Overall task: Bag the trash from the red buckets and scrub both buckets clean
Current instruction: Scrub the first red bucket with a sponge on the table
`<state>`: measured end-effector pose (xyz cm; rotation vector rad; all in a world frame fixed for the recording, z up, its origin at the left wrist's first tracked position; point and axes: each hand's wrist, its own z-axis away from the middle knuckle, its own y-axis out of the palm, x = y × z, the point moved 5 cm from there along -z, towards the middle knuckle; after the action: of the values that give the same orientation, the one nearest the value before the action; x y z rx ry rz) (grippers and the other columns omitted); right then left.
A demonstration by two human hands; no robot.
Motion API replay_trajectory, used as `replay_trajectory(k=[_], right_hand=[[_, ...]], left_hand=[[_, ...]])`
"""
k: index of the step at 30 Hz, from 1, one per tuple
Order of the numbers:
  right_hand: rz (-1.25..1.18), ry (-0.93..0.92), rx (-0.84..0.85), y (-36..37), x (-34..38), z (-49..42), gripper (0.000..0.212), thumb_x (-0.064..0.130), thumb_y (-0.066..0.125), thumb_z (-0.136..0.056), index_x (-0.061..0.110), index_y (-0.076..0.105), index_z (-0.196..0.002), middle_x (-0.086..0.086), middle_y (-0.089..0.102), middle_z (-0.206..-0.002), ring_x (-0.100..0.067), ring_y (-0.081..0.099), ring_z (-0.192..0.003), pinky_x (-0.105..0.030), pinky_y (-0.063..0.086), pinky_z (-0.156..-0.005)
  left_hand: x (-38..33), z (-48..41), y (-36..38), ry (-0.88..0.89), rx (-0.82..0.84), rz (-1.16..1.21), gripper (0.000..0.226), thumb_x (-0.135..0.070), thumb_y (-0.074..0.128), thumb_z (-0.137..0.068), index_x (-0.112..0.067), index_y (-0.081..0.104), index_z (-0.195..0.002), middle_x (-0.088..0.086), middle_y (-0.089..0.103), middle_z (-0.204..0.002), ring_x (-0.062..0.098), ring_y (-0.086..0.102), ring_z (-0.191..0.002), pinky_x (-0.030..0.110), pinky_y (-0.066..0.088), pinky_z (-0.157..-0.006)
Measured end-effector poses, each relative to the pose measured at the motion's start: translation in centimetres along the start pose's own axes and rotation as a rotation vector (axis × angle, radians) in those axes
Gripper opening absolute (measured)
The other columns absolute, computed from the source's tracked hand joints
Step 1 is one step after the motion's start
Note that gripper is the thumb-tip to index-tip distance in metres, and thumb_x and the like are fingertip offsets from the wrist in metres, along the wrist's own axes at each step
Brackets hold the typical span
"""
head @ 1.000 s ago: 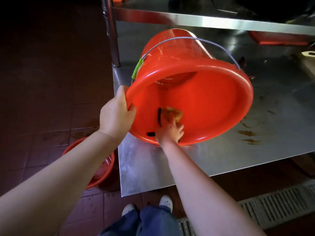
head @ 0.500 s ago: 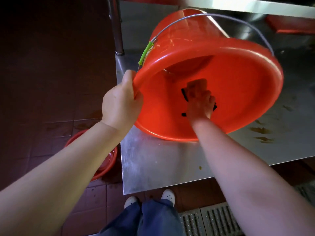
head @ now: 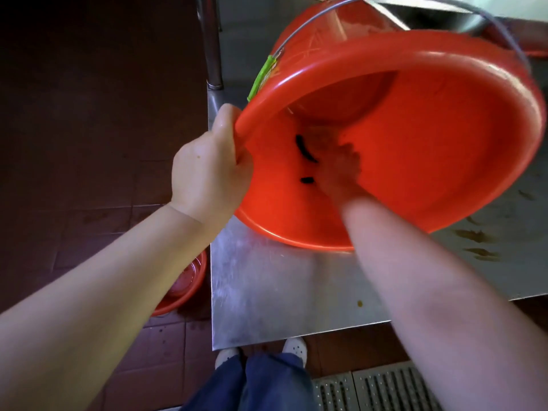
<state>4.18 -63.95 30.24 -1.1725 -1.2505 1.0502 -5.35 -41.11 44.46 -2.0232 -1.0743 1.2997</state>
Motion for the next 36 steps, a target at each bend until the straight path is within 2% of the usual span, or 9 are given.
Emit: replay_trajectory(k=[7, 10, 13, 16, 21, 24, 28, 32, 36], right_hand=[[-0.068, 0.471, -0.147, -2.3, -2.2, -0.2, 0.054, 0.012, 0.034, -0.100, 0.016, 0.016, -0.151, -0.007, 0.015, -0.158, -0.033, 0.035, -0.128, -0.036, 0.028, -0.101], [-0.716, 0.447, -0.005, 0.1, 2.7, -2.1, 0.052, 0.007, 0.046, -0.095, 0.019, 0.035, -0.145, -0.003, 0.026, -0.154, -0.028, 0.042, -0.121, -0.023, 0.034, -0.086], [-1.334, 0.368, 0.127, -1.4, 7.6, -2.2, 0.026, -0.005, 0.045, -0.094, 0.011, 0.051, -0.112, -0.007, 0.057, -0.103, -0.008, 0.058, -0.080, -0.014, 0.044, -0.065], [-1.350, 0.267, 0.193, -1.7, 7.6, -1.6, 0.047, -0.016, 0.048, -0.087, -0.005, 0.047, -0.133, -0.018, 0.056, -0.125, 0.001, 0.060, -0.082, -0.008, 0.045, -0.063], [-0.264, 0.172, 0.169, -2.2, 0.6, -1.0, 0.051, 0.029, 0.063, -0.088, 0.028, 0.046, -0.137, -0.008, 0.037, -0.145, -0.029, 0.050, -0.117, -0.042, 0.045, -0.092], [0.182, 0.299, -0.027, -2.9, -2.1, 0.3, 0.049, 0.010, 0.041, -0.094, 0.023, 0.038, -0.141, -0.008, 0.028, -0.151, -0.036, 0.040, -0.119, -0.038, 0.033, -0.093], [-0.195, 0.424, 0.005, 0.1, 2.7, 5.1, 0.056, 0.024, 0.055, -0.089, 0.038, 0.039, -0.141, 0.004, 0.022, -0.153, -0.034, 0.043, -0.115, -0.035, 0.033, -0.090], [-0.932, 0.114, -0.041, -1.1, 10.9, 10.1, 0.050, 0.043, 0.049, -0.078, 0.050, 0.047, -0.127, 0.013, 0.037, -0.148, -0.016, 0.042, -0.129, -0.027, 0.029, -0.104], [-0.567, -0.165, -0.136, -0.9, 10.0, 15.1, 0.061, 0.028, 0.039, -0.082, 0.041, 0.034, -0.141, 0.004, 0.026, -0.155, -0.020, 0.038, -0.124, -0.015, 0.026, -0.094]], left_hand=[[-0.6, -0.1, 0.8, 0.113, -0.008, 0.040, 0.024, -0.003, 0.052, -0.073, -0.006, 0.050, -0.098, 0.000, 0.039, -0.054, 0.034, 0.045, -0.044, 0.028, 0.029, -0.047], [-0.7, -0.2, 0.8, 0.159, 0.030, 0.063, 0.030, -0.006, 0.052, -0.075, -0.006, 0.051, -0.106, 0.000, 0.043, -0.059, 0.036, 0.051, -0.050, 0.031, 0.035, -0.048], [-0.4, -0.1, 0.5, 0.139, 0.049, 0.086, 0.030, -0.011, 0.051, -0.080, -0.009, 0.050, -0.109, -0.001, 0.046, -0.063, 0.036, 0.052, -0.056, 0.034, 0.039, -0.050], [-0.1, -0.3, 0.2, 0.113, 0.052, 0.067, 0.025, -0.007, 0.052, -0.082, -0.009, 0.048, -0.107, -0.001, 0.045, -0.062, 0.034, 0.051, -0.056, 0.035, 0.039, -0.050], [0.1, -0.7, 0.2, 0.096, -0.016, 0.013, 0.023, -0.002, 0.051, -0.078, -0.007, 0.049, -0.101, 0.000, 0.039, -0.056, 0.034, 0.046, -0.050, 0.032, 0.030, -0.049], [-0.2, -0.4, 0.3, 0.101, -0.032, 0.003, 0.020, -0.002, 0.051, -0.079, -0.005, 0.050, -0.099, 0.002, 0.042, -0.056, 0.030, 0.042, -0.046, 0.029, 0.026, -0.045], [-0.7, -0.3, 0.3, 0.104, -0.028, 0.011, 0.021, -0.006, 0.052, -0.080, -0.004, 0.051, -0.102, 0.002, 0.044, -0.059, 0.031, 0.044, -0.047, 0.030, 0.029, -0.049], [-1.8, -0.4, 0.1, 0.100, 0.034, 0.009, 0.022, -0.011, 0.053, -0.085, -0.008, 0.048, -0.106, 0.001, 0.047, -0.065, 0.035, 0.052, -0.055, 0.033, 0.035, -0.051], [-2.7, -0.4, -0.2, 0.127, 0.084, -0.014, 0.025, -0.013, 0.052, -0.088, -0.009, 0.046, -0.112, -0.004, 0.044, -0.066, 0.023, 0.044, -0.054, 0.032, 0.030, -0.052]])
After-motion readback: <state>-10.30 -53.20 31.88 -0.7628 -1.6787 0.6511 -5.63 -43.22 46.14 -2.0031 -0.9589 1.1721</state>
